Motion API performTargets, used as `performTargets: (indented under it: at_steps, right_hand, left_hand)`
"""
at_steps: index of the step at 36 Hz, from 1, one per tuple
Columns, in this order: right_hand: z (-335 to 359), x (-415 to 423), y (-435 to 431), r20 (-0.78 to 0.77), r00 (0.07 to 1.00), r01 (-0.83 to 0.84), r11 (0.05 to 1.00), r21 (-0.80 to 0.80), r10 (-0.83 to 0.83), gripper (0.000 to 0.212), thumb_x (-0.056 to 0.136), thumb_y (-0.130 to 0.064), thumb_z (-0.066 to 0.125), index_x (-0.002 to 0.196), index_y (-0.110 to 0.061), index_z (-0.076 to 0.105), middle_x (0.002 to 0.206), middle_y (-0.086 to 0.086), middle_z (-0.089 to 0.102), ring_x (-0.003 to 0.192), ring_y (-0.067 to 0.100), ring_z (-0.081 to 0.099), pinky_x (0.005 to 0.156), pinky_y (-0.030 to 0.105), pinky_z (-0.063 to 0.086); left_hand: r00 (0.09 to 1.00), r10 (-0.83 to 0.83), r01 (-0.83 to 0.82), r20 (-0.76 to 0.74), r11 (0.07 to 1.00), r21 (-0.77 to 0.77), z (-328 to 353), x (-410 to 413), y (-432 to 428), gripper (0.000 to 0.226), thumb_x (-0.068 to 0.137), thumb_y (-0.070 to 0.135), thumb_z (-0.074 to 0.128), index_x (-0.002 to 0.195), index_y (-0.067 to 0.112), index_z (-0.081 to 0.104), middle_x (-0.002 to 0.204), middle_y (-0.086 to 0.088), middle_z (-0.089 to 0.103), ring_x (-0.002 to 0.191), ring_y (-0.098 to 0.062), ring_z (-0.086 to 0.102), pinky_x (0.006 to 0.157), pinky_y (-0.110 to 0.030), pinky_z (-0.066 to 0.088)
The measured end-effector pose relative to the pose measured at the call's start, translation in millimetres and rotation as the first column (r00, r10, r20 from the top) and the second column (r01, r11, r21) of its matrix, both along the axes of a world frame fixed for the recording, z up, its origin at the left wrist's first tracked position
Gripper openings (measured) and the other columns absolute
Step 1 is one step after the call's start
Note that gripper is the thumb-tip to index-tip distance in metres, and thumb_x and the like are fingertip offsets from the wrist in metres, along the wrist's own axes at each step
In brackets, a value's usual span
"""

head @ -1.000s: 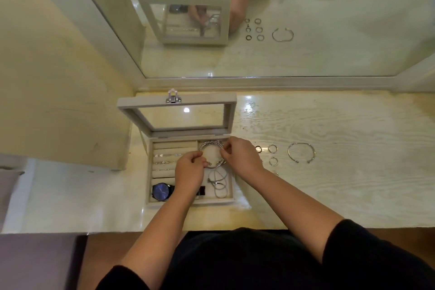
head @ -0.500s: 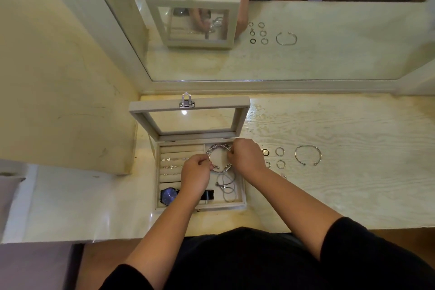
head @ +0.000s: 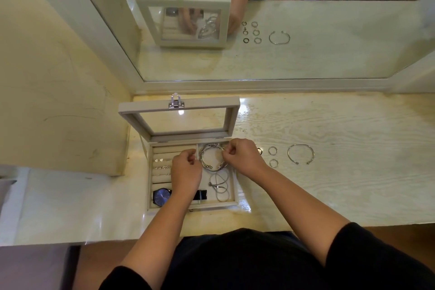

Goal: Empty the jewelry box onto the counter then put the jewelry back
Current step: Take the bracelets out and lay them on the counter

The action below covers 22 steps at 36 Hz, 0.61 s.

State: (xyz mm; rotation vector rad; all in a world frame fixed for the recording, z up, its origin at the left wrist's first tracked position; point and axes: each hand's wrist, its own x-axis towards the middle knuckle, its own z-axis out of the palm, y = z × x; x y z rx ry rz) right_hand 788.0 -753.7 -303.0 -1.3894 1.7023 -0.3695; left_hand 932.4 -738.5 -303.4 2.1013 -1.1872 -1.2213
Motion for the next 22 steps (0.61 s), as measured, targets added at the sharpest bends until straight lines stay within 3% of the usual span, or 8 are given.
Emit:
performTargets:
  at_steps: [6, 10, 13, 18, 22]
  right_hand:
    - [6.1, -6.7, 3.8, 0.119, 0.992, 0.033, 0.999, -0.014, -0.031, 0.036, 0.085, -0.01, 0.061, 0.056, -0.025, 0.046, 0.059, -0.01, 0.049, 0.055, -0.001, 0.045, 0.053, 0.006, 0.036]
    - [10.2, -10.7, 4.8, 0.175, 0.984, 0.039, 0.999, -0.03, -0.033, 0.033, 0.086, -0.013, 0.063, 0.058, -0.025, 0.049, 0.058, -0.008, 0.051, 0.055, 0.002, 0.047, 0.06, 0.017, 0.042]
    - [12.3, -14.3, 5.0, 0.216, 0.975, 0.062, 0.998, -0.031, -0.054, 0.032, 0.085, -0.013, 0.064, 0.059, -0.025, 0.05, 0.058, -0.006, 0.052, 0.055, 0.006, 0.048, 0.061, 0.02, 0.043]
    - [12.8, -26.9, 7.2, 0.252, 0.961, 0.124, 0.992, -0.016, -0.116, 0.03, 0.086, -0.014, 0.064, 0.06, -0.022, 0.052, 0.055, -0.005, 0.054, 0.047, -0.001, 0.051, 0.055, 0.015, 0.043]
    - [11.9, -41.2, 9.4, 0.213, 0.964, 0.169, 0.986, -0.016, -0.162, 0.03, 0.086, -0.017, 0.064, 0.059, -0.023, 0.052, 0.056, -0.005, 0.054, 0.052, 0.006, 0.05, 0.056, 0.019, 0.041]
  left_hand:
    - [0.999, -0.004, 0.004, 0.039, 1.0, 0.006, 1.3, -5.1, -1.9, 0.035, 0.089, 0.006, 0.047, 0.123, 0.005, 0.057, 0.125, -0.013, 0.057, 0.111, -0.022, 0.054, 0.085, -0.02, 0.035]
    - [1.0, 0.016, -0.016, 0.011, 1.0, -0.011, 4.3, -12.0, -1.1, 0.033, 0.09, 0.006, 0.047, 0.121, 0.006, 0.059, 0.12, -0.01, 0.062, 0.096, -0.014, 0.053, 0.08, -0.021, 0.036]
    - [0.999, 0.049, -0.049, -0.008, 0.999, -0.017, 6.3, -17.3, -0.9, 0.034, 0.089, 0.006, 0.047, 0.121, 0.006, 0.058, 0.118, -0.01, 0.062, 0.098, -0.016, 0.054, 0.081, -0.023, 0.038]
    - [0.997, 0.065, -0.066, -0.049, 0.997, -0.036, 8.5, -27.1, -2.0, 0.029, 0.088, 0.005, 0.047, 0.114, 0.006, 0.061, 0.102, -0.007, 0.065, 0.087, -0.017, 0.055, 0.077, -0.026, 0.041]
    - [0.993, 0.051, -0.056, -0.11, 0.998, -0.041, 11.6, -39.7, -1.9, 0.024, 0.088, 0.006, 0.048, 0.107, 0.005, 0.062, 0.087, -0.006, 0.064, 0.08, -0.024, 0.059, 0.075, -0.033, 0.048]
